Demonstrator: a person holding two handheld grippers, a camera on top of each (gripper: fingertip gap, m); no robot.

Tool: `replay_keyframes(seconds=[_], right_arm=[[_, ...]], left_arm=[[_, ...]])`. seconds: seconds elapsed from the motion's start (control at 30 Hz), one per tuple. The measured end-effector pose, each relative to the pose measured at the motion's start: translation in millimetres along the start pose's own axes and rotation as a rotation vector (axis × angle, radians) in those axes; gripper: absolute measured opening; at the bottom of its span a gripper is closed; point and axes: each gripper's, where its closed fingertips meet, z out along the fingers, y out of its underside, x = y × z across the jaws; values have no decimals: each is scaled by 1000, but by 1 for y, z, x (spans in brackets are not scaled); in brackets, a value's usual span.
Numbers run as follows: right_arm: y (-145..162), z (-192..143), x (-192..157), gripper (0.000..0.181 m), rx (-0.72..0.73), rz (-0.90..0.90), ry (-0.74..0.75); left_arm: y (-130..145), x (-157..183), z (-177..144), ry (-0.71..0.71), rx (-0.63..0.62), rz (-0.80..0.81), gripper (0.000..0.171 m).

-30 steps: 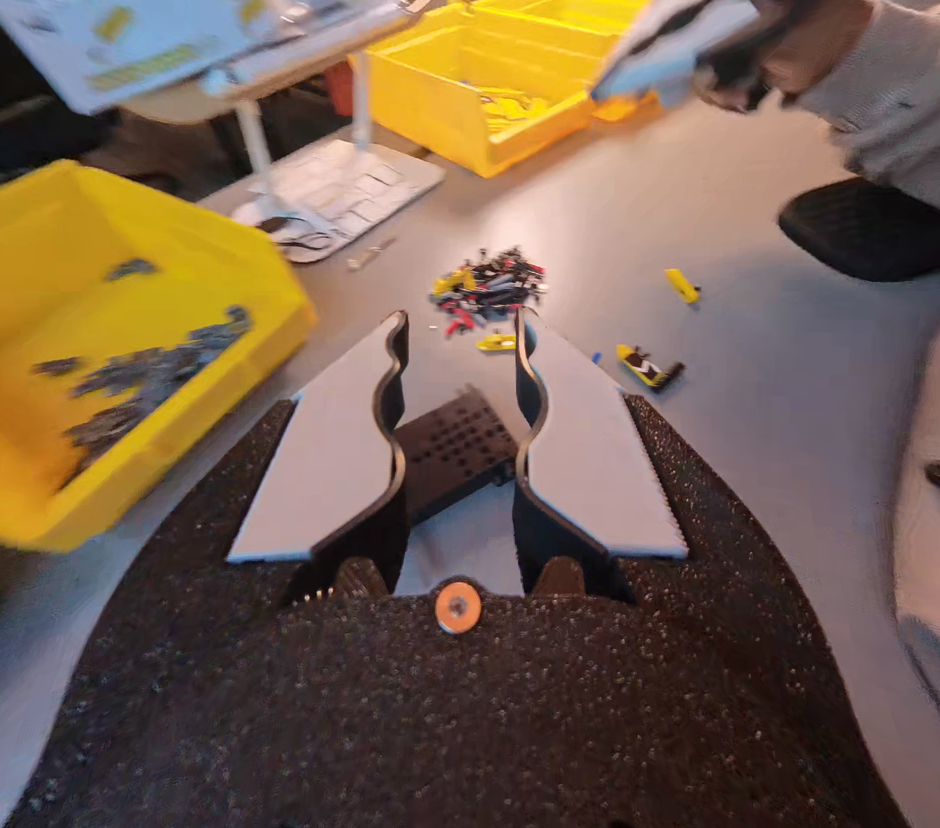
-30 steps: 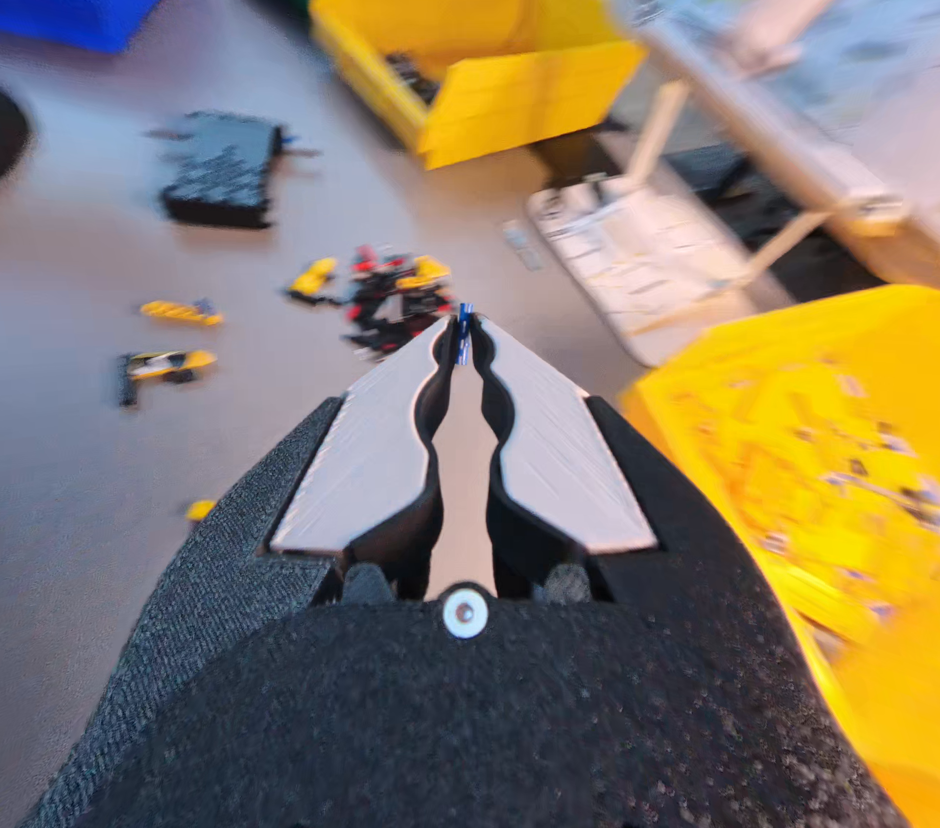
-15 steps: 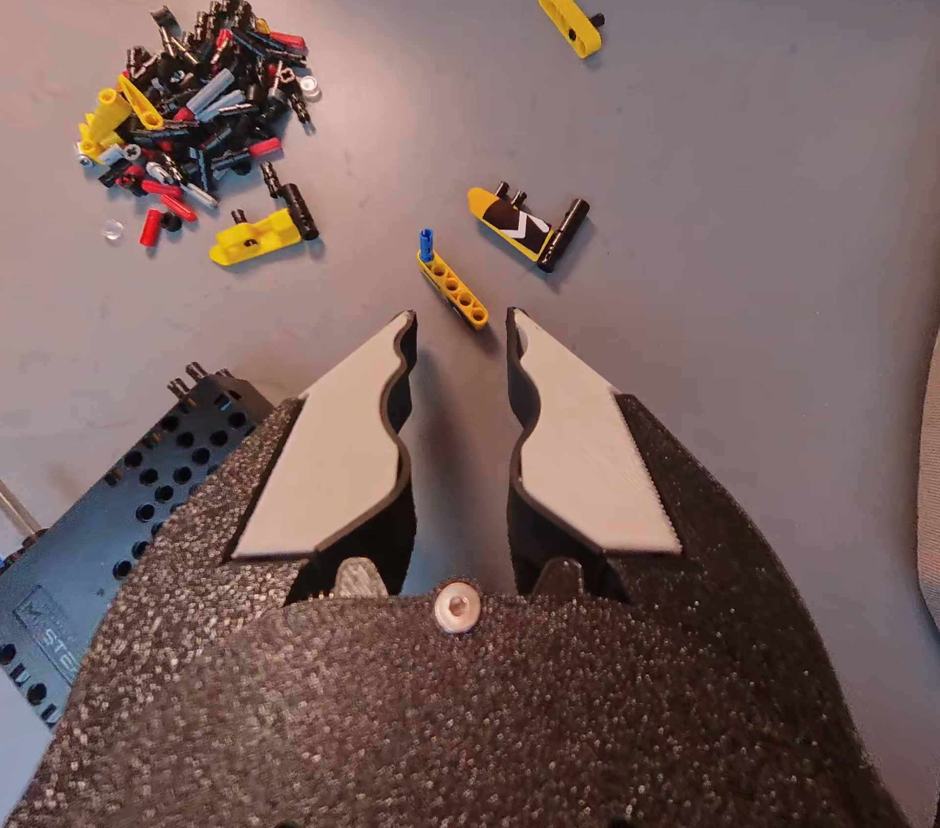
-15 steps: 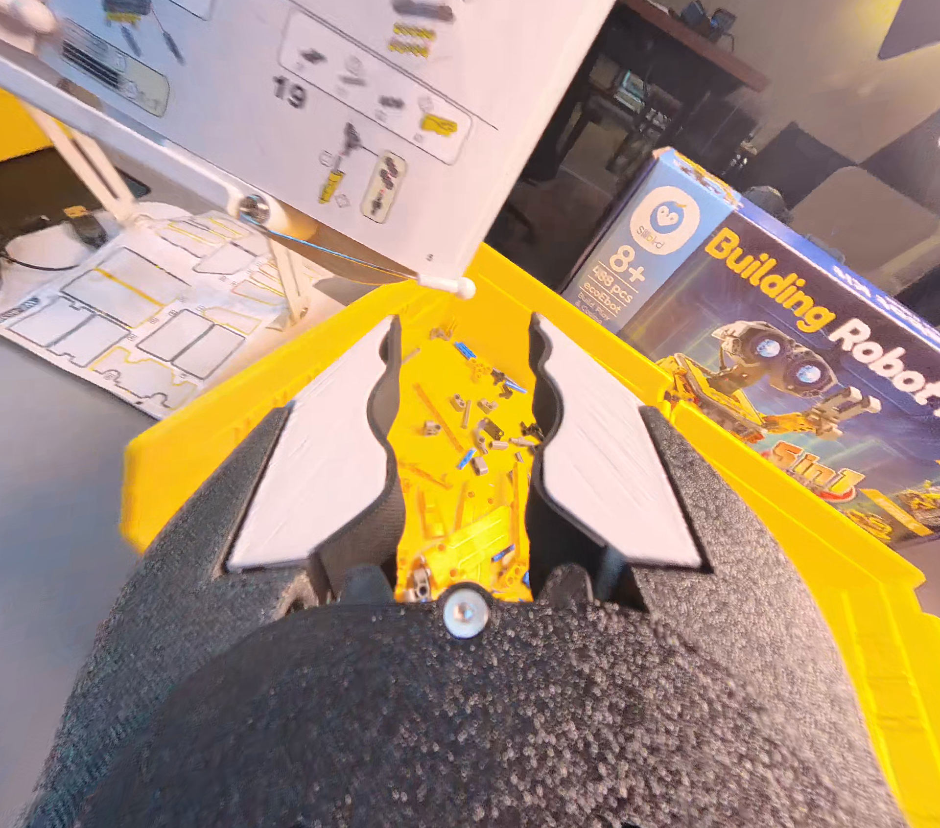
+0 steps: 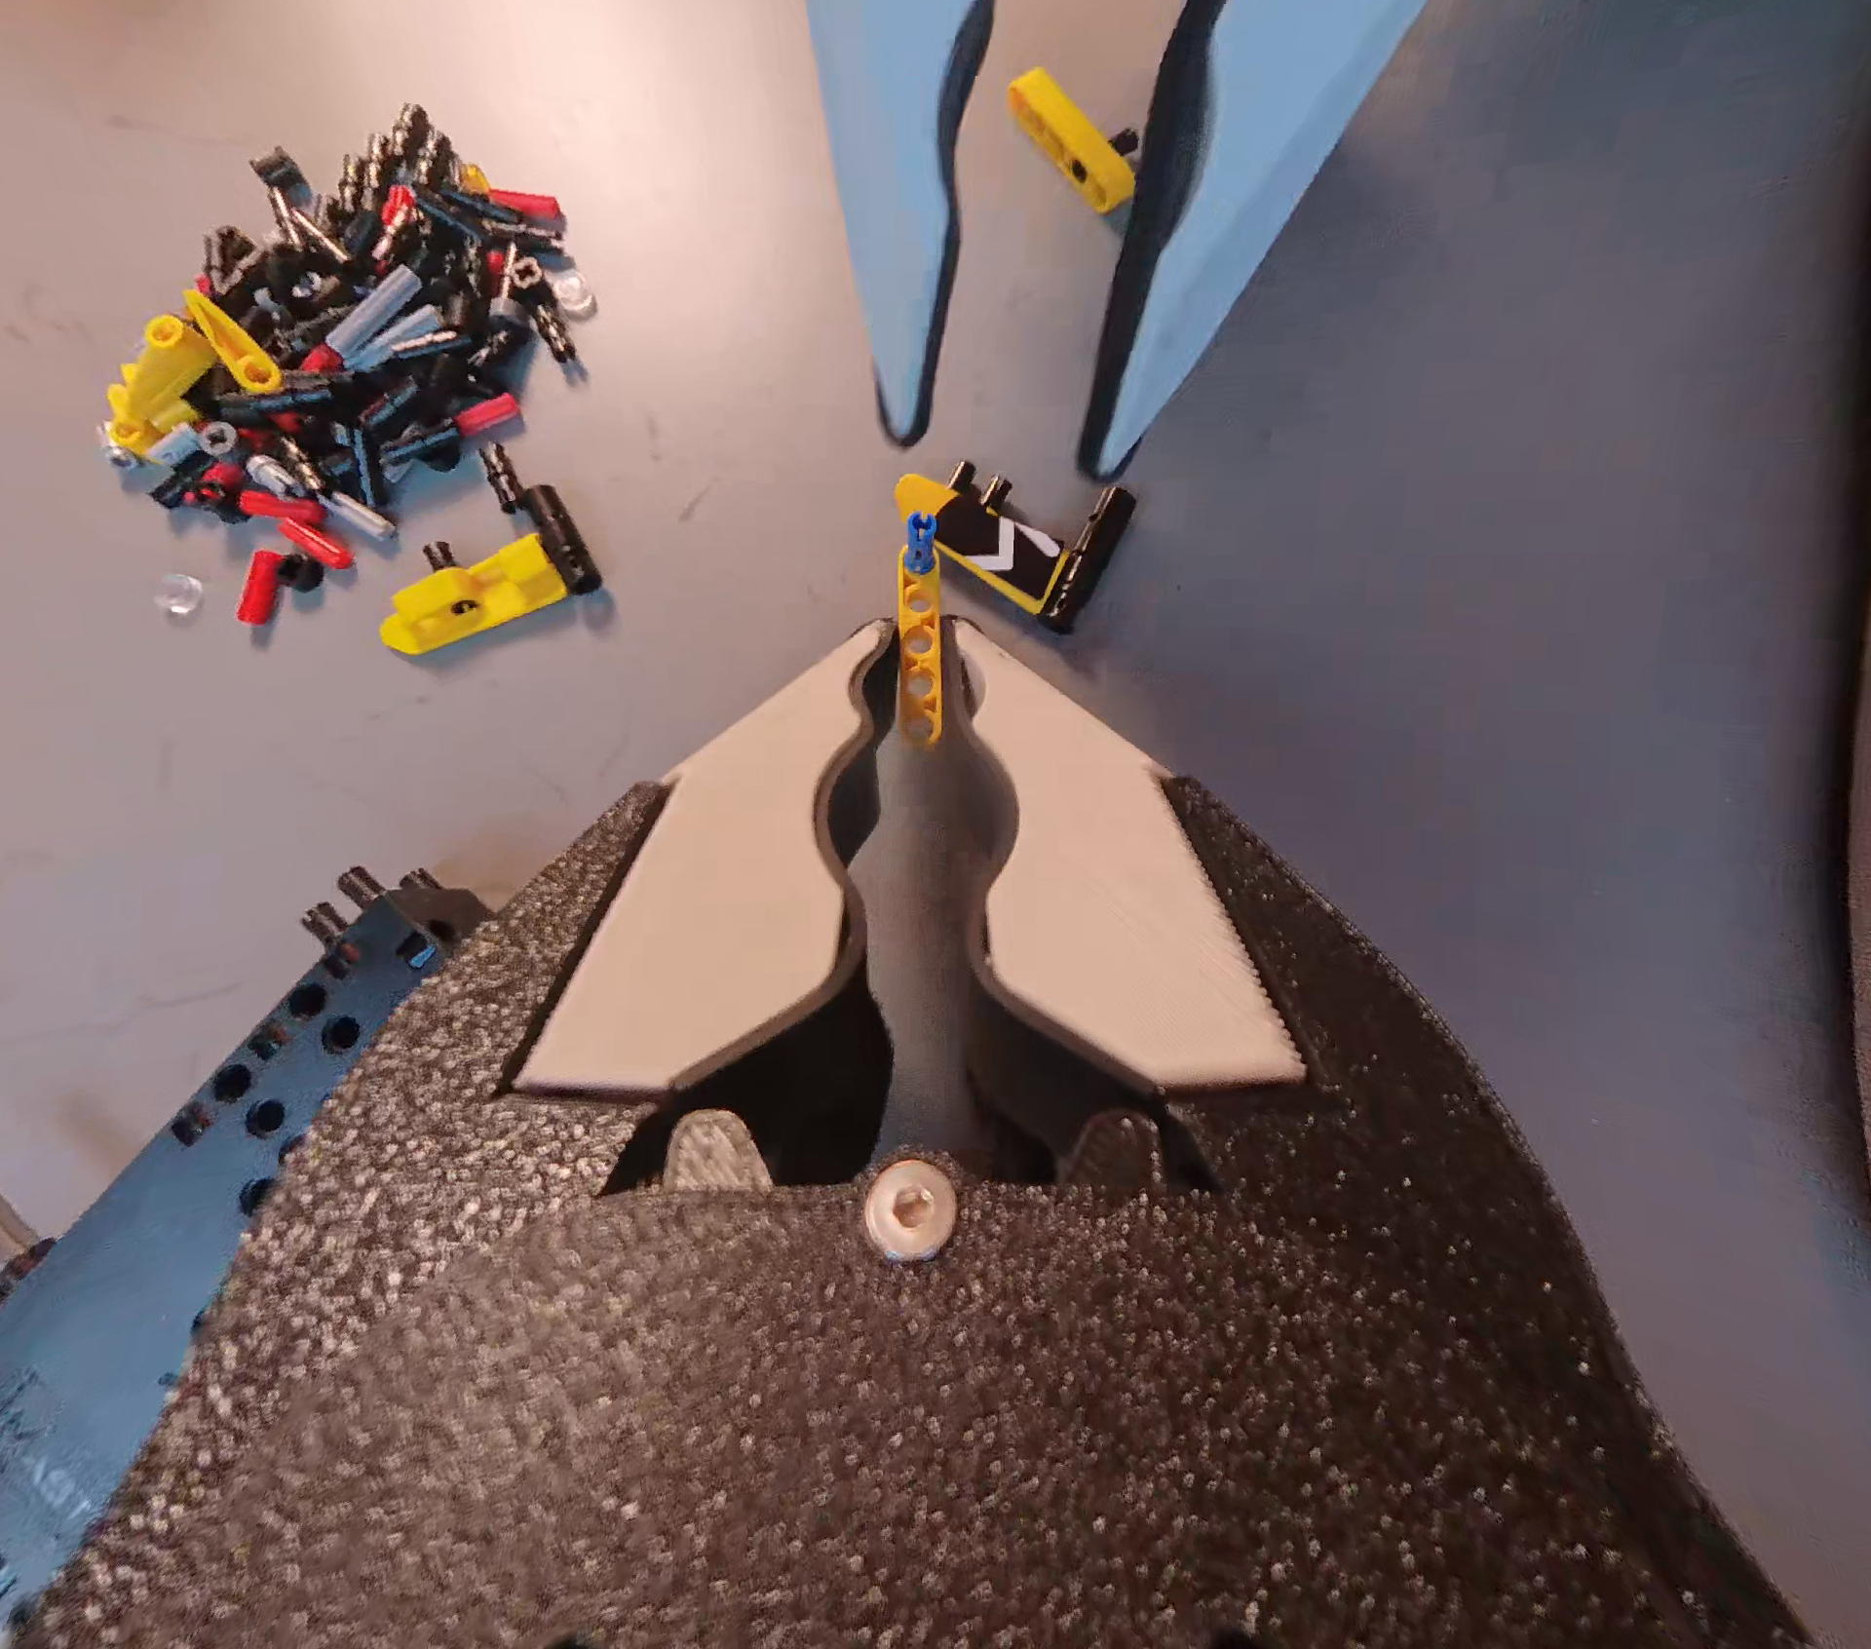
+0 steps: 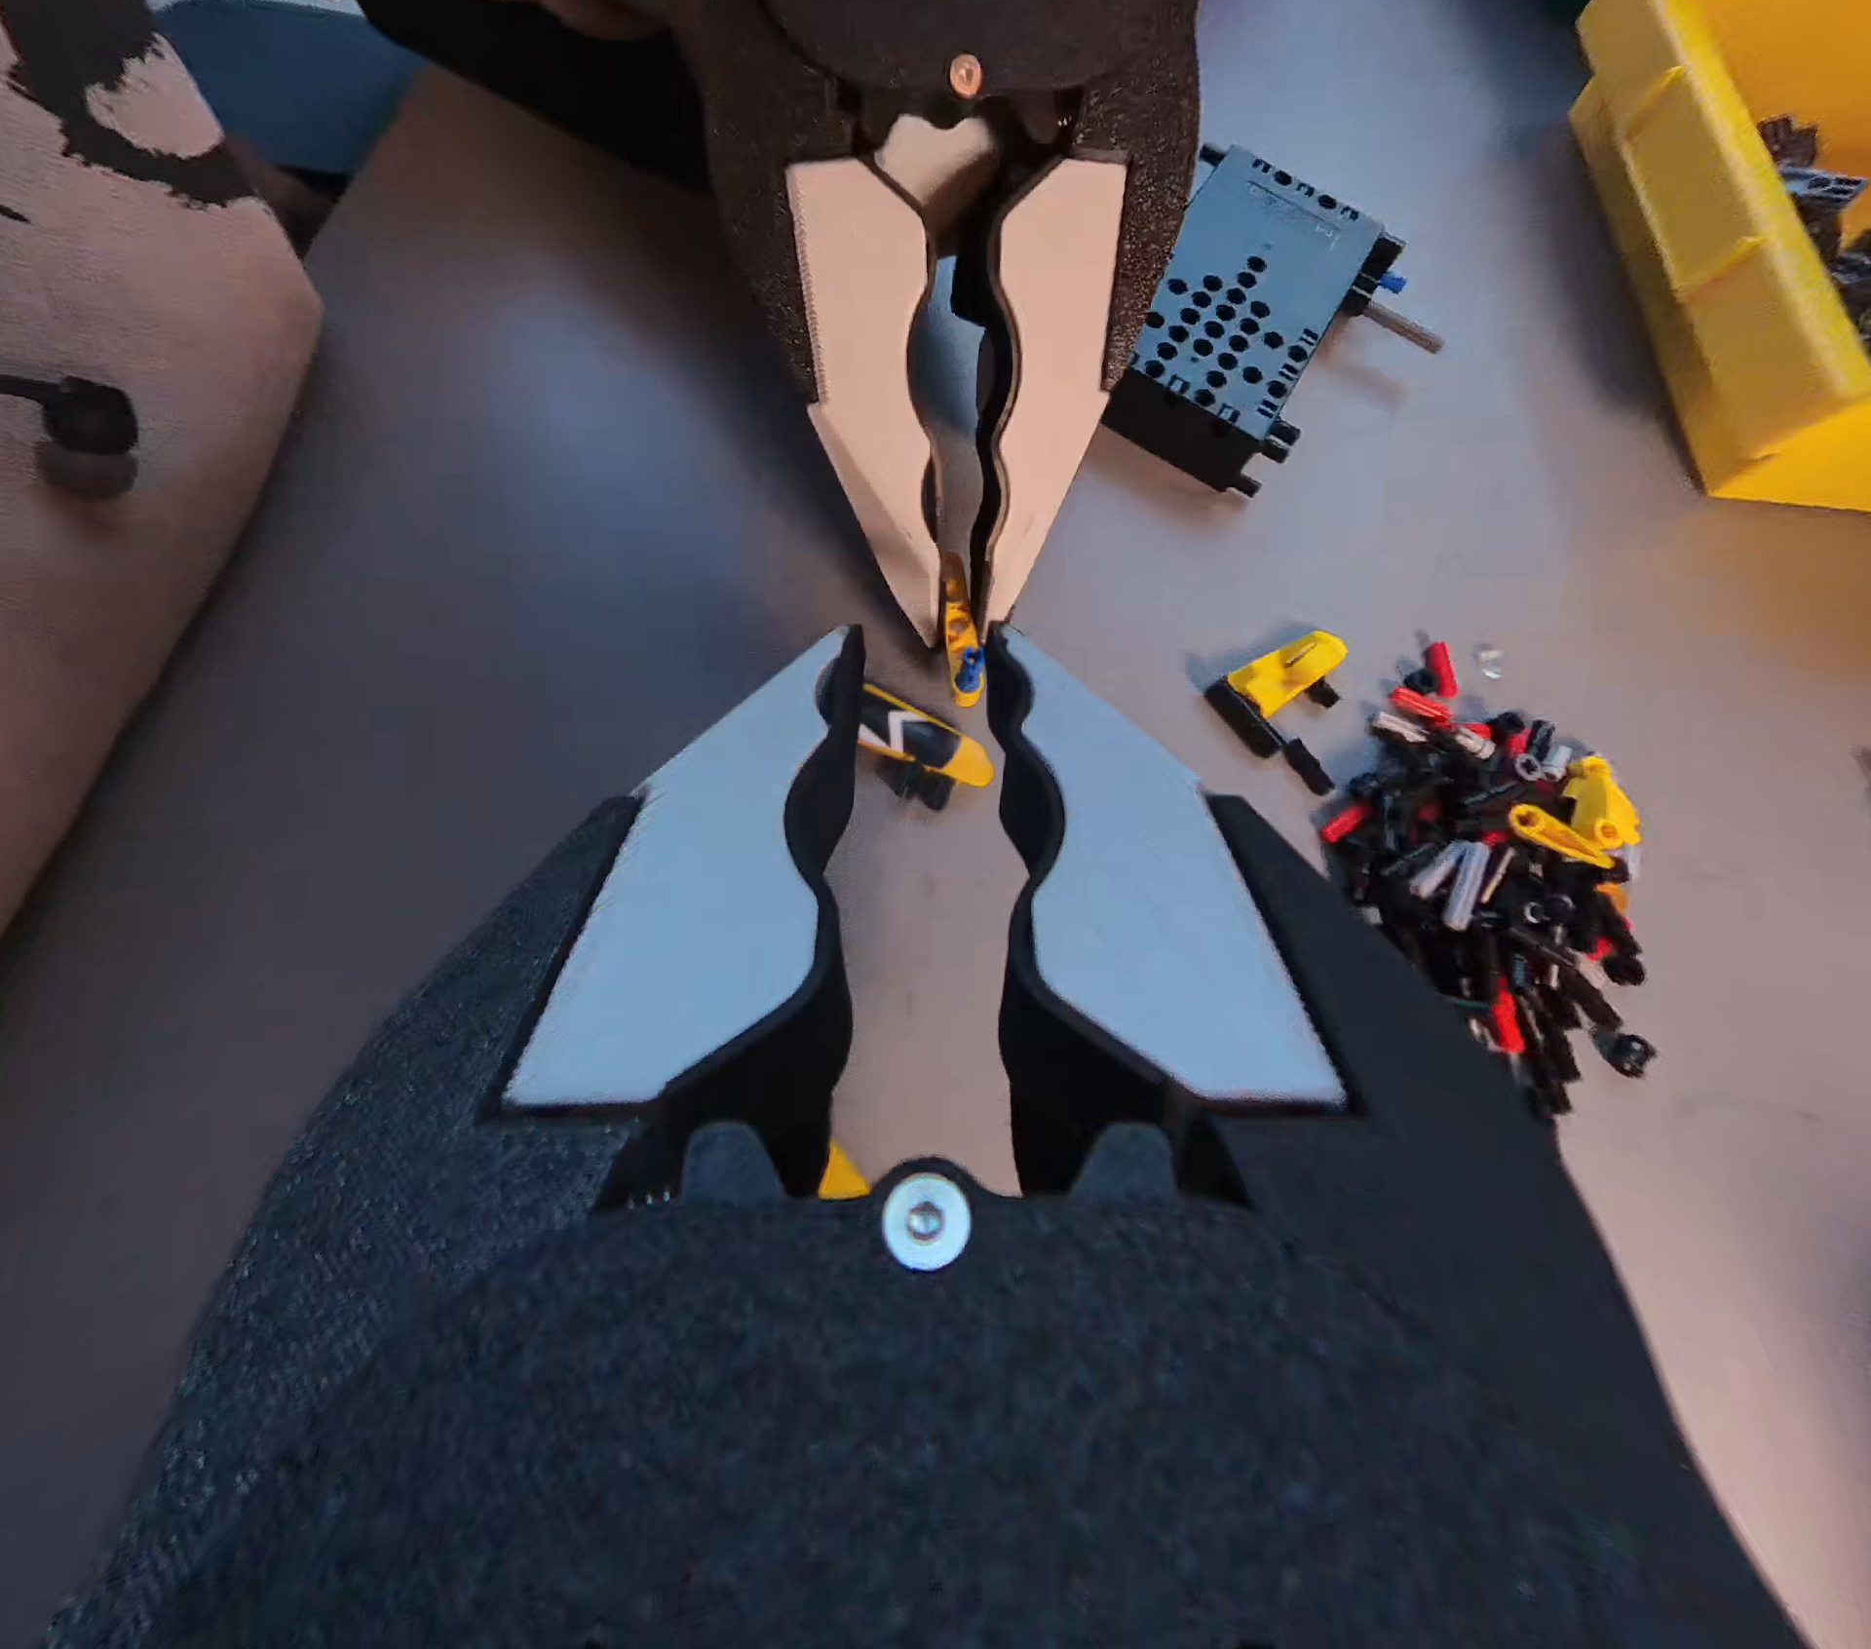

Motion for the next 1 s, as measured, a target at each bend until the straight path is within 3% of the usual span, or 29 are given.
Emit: replay_keyframes(seconds=[0.23,0.73,1.0], right_arm=[[6,14,0,4,-37,-49,31],[0,9,-5,4,99,42,-17],[-13,2,-5,3,197,80,-26]], left_arm=[[-7,9,-6,-31,0,110,6],[-16,15,-18,4,93,120,6],[-30,18,-28,47,214,56,6]])
